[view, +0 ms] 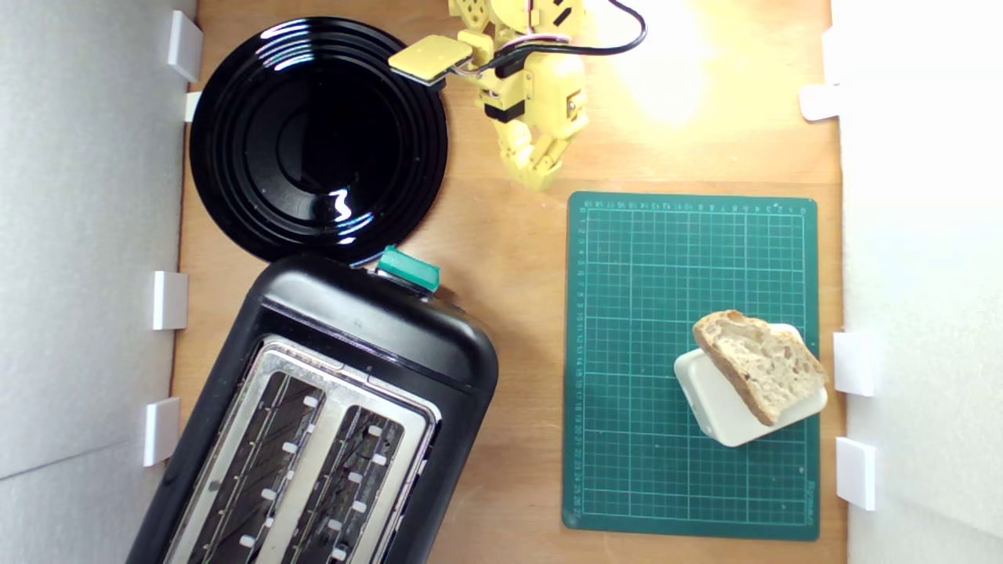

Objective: Pick bread and place in toaster

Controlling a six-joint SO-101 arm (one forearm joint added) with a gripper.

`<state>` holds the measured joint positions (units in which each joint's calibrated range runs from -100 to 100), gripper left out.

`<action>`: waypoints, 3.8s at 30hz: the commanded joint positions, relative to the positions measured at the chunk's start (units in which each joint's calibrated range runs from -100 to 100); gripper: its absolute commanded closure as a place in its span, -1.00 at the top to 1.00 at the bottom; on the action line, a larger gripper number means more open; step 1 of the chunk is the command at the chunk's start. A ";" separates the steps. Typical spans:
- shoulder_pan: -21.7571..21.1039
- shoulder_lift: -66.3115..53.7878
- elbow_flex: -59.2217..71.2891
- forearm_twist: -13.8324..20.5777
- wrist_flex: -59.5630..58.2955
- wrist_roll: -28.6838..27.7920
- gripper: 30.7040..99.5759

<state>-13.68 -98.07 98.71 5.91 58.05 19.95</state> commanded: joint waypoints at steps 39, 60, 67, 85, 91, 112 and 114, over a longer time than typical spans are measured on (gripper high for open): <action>-0.66 -0.35 -0.43 0.53 0.40 0.27 -0.83; 0.15 16.04 -5.15 0.17 -16.67 -0.20 -0.83; -0.01 28.52 -9.24 -2.37 -31.60 -0.36 -0.83; -2.67 62.63 -9.06 -1.47 -71.53 -2.97 -0.83; -4.37 68.62 -9.24 7.33 -78.02 -9.04 -0.83; 1.19 83.26 -12.87 25.55 -99.09 -18.25 -0.34; 0.95 86.00 -15.95 25.55 -99.18 -18.25 -0.27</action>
<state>-12.49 -14.41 88.35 31.41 -39.15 1.89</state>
